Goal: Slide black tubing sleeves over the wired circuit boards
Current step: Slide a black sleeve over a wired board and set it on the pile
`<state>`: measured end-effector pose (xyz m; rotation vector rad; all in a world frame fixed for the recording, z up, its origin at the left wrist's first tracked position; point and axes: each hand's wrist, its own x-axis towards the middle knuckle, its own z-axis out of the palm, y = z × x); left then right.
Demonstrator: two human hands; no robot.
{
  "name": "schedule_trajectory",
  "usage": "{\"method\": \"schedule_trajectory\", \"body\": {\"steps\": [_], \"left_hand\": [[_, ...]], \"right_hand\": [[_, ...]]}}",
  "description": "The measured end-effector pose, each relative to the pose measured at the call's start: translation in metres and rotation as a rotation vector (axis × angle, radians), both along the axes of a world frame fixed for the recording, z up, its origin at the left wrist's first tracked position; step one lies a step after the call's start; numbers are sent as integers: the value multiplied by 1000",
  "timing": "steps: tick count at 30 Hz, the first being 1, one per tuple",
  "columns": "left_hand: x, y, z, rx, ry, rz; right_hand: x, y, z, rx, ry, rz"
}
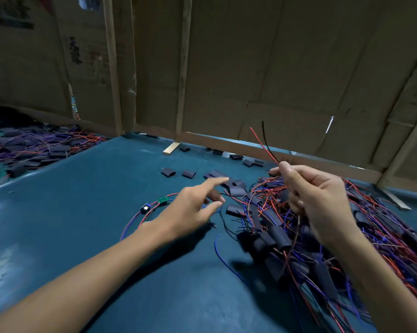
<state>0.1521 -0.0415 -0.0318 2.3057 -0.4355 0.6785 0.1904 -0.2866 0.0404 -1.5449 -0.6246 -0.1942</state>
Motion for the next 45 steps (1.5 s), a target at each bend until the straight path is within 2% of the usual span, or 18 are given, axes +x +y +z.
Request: {"method": "schedule_trajectory", "body": {"steps": [3, 5, 7, 9, 13, 18, 23, 27, 30, 37, 40, 45], "left_hand": [[0, 0, 0, 143, 96, -2], [2, -5, 5, 188, 181, -138], [5, -13, 8, 353, 179, -300], [11, -23, 9, 569, 177, -365], [23, -28, 11, 846, 255, -274], [42, -35, 28, 947, 317, -266], [45, -28, 37, 767, 475, -290], [50, -22, 36, 775, 599, -277], [49, -25, 40, 848, 552, -269], [39, -35, 43, 1022, 294, -234], [33, -31, 37, 874, 265, -229], [9, -1, 7, 402, 148, -104]], "right_hand": [[-13, -3, -14, -200, -318, -268], [-21, -6, -33, -236, -423, -410], [-23, -11, -52, -314, -514, -485], [-20, -19, -64, -400, -592, -519], [-19, -26, -70, -460, -591, -555], [-18, -25, -75, -489, -556, -581], [-16, -27, -78, -500, -540, -585], [-16, -27, -79, -514, -547, -596], [-15, -27, -80, -513, -540, -605], [-15, -27, -82, -521, -514, -643], [-15, -27, -82, -534, -508, -652], [-15, -26, -80, -490, -533, -638]]}}
